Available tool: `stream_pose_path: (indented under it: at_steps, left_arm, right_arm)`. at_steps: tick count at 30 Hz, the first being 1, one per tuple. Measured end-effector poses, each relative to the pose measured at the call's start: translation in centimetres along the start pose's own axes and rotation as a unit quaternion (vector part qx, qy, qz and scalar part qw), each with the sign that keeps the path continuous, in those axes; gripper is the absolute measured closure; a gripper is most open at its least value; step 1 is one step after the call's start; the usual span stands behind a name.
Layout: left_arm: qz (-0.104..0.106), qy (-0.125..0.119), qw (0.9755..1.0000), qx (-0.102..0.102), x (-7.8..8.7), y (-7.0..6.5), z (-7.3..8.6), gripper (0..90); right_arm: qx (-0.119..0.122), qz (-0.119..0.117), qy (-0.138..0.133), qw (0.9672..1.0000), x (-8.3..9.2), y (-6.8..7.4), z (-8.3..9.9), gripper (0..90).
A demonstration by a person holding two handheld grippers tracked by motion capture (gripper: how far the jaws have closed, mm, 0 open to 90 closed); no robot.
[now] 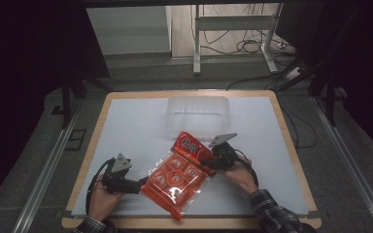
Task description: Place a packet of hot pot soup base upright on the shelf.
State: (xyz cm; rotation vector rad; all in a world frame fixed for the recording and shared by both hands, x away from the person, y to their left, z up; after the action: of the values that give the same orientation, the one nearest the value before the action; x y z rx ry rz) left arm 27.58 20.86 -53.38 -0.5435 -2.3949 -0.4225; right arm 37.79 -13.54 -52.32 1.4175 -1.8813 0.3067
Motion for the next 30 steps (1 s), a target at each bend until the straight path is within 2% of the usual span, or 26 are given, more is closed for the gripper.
stream_pose_path:
  at_steps: [2,4,5,6,9,13,22,30]
  left_arm:
    - [0.0,0.0,1.0,-0.001,0.0,0.0,0.0,6.2]
    - [0.001,0.0,1.0,-0.001,0.0,0.0,0.0,6.2]
    - [0.0,0.0,1.0,-0.002,0.0,-0.1,0.0,6.2]
    - [0.0,0.0,1.0,-0.002,0.0,-0.1,0.0,6.2]
    - [0.0,-0.001,1.0,-0.001,0.0,0.0,0.0,6.2]
    - [-0.002,-0.001,1.0,-0.001,0.0,0.0,0.0,6.2]
    - [-0.006,0.0,1.0,0.002,0.0,0.1,0.0,6.2]
    - [-0.009,-0.004,0.9999,0.008,0.1,0.2,0.0,6.2]
  right_arm:
    - [-0.004,0.005,0.002,1.0,-0.5,0.1,-0.4,74.0]
    - [0.0,0.014,0.008,0.9999,-0.7,0.2,-0.6,83.6]
    - [0.001,0.01,0.009,0.9999,-0.7,0.3,-0.7,88.7]
    - [0.001,0.01,0.009,0.9999,-0.7,0.3,-0.7,88.7]
    - [0.012,-0.012,-0.003,0.9999,0.0,0.9,-1.0,89.1]
    - [0.032,-0.011,-0.001,0.9994,0.8,2.0,-1.4,89.2]
    - [0.038,-0.019,-0.034,0.9985,3.2,3.2,-2.5,89.2]
    - [0.044,-0.037,-0.064,0.9963,6.1,4.6,-5.1,89.2]
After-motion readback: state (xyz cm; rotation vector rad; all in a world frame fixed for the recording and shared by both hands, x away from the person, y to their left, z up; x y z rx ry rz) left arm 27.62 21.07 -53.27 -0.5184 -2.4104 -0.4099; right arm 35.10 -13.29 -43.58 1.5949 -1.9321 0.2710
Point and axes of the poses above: each handheld gripper's, and its own axes: x roughly backward along the jaws, z roughly out of its underside, y roughly to its left, the point moved 1 cm from there along -x, roughly forward along the jaws, and after that the axes turned 12 degrees about -z, right-handed, at the moved point
